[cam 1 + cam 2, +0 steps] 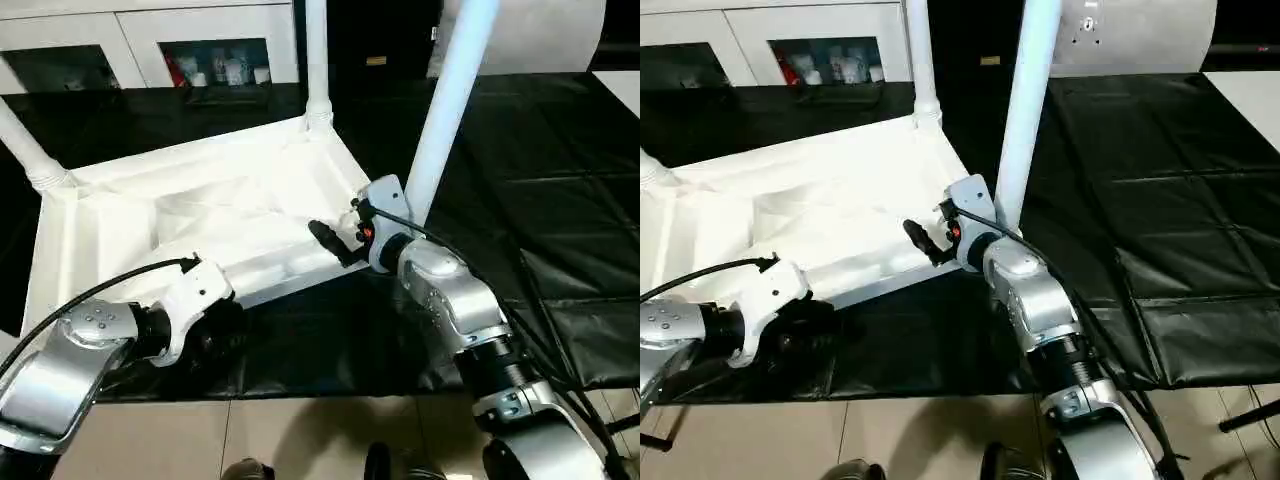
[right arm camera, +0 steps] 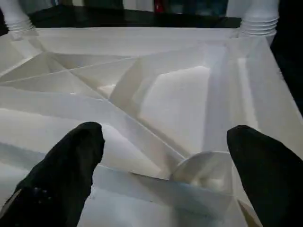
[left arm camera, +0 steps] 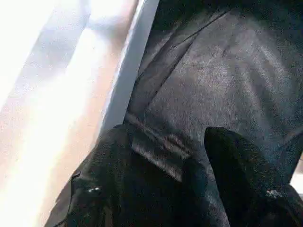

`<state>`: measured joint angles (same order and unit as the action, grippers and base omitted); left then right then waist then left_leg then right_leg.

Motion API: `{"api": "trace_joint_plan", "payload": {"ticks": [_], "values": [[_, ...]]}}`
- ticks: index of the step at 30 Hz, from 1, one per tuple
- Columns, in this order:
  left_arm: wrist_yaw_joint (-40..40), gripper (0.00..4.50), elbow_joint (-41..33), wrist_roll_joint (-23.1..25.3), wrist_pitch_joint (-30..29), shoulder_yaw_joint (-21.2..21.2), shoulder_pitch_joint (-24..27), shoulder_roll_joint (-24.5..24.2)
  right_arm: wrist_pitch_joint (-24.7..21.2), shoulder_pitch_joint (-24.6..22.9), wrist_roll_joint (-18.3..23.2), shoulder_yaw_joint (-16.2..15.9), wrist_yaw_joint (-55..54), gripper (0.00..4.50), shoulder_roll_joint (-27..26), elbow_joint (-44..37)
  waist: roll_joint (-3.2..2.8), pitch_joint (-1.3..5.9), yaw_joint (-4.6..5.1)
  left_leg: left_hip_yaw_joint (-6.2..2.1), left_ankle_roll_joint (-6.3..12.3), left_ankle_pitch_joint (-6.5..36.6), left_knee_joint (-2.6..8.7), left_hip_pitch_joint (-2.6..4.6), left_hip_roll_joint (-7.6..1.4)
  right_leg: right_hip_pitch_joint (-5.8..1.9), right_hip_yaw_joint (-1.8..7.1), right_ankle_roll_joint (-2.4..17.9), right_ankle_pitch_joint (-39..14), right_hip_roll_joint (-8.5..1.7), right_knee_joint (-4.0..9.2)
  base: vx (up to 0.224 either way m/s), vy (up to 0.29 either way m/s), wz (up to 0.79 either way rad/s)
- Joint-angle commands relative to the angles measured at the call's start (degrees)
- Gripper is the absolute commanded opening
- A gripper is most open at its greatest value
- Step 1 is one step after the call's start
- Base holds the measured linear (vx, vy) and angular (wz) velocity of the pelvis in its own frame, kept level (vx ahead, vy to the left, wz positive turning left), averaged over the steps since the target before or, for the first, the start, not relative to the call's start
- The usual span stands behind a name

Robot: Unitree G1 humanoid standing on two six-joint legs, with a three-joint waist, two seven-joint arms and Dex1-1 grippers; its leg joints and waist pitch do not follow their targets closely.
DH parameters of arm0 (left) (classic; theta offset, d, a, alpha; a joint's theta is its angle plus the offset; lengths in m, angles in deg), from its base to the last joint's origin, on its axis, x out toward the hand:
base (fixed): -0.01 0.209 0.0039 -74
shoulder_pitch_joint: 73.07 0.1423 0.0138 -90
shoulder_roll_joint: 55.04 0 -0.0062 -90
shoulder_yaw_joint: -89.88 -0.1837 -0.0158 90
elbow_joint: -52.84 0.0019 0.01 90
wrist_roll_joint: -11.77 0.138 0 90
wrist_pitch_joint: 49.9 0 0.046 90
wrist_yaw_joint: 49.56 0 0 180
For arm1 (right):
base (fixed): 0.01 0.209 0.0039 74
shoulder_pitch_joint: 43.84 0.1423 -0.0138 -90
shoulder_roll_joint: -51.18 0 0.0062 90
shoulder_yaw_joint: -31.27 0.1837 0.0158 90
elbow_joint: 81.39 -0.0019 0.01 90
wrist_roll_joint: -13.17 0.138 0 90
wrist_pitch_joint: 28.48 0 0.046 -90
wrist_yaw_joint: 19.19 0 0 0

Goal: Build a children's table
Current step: Rotate table base

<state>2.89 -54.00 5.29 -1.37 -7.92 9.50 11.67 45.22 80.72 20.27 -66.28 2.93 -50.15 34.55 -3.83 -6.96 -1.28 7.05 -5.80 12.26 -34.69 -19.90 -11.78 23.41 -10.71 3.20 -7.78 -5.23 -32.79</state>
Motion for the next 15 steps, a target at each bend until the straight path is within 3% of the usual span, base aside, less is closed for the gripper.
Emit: {"api": "trace_joint_plan", "payload": {"ticks": [1,5,10,15], "values": [[-0.44,2.79,-1.18,0.24,-0.72,-0.25,0.67,-0.42,1.29,0.97,-0.12,2.50,-1.56,4.50,0.89,1.85,-0.56,4.78,0.19,0.58,3.37,10.04,3.90,-0.20,-0.89,-4.07,4.06,6.71,-21.40,-3.38,3.83,0.000,0.000,0.00],[-2.65,2.79,-0.33,0.98,-0.05,-0.21,0.36,-0.31,3.87,2.43,-0.40,5.53,-4.68,4.50,2.36,5.22,-0.51,4.56,-0.41,0.91,2.83,12.97,3.80,0.62,-0.54,-3.46,4.20,4.86,-27.07,-3.22,4.68,0.000,0.000,0.00],[-5.04,2.79,2.31,3.52,2.33,-0.86,-0.84,-0.22,5.70,3.46,-0.07,9.67,-7.74,4.50,6.26,8.23,-0.48,4.76,-0.50,0.88,3.10,13.67,3.84,0.61,-0.51,-3.53,4.25,4.76,-26.37,-3.06,4.48,0.000,0.000,0.00],[-6.70,2.79,3.55,3.94,3.31,-0.74,-1.42,0.39,7.19,3.91,0.07,11.82,-7.94,4.50,9.51,10.62,-0.49,5.21,-0.98,1.16,3.83,10.80,3.54,0.46,-0.45,-3.57,4.44,5.91,-23.40,-2.98,4.10,0.000,0.000,0.00]]}}
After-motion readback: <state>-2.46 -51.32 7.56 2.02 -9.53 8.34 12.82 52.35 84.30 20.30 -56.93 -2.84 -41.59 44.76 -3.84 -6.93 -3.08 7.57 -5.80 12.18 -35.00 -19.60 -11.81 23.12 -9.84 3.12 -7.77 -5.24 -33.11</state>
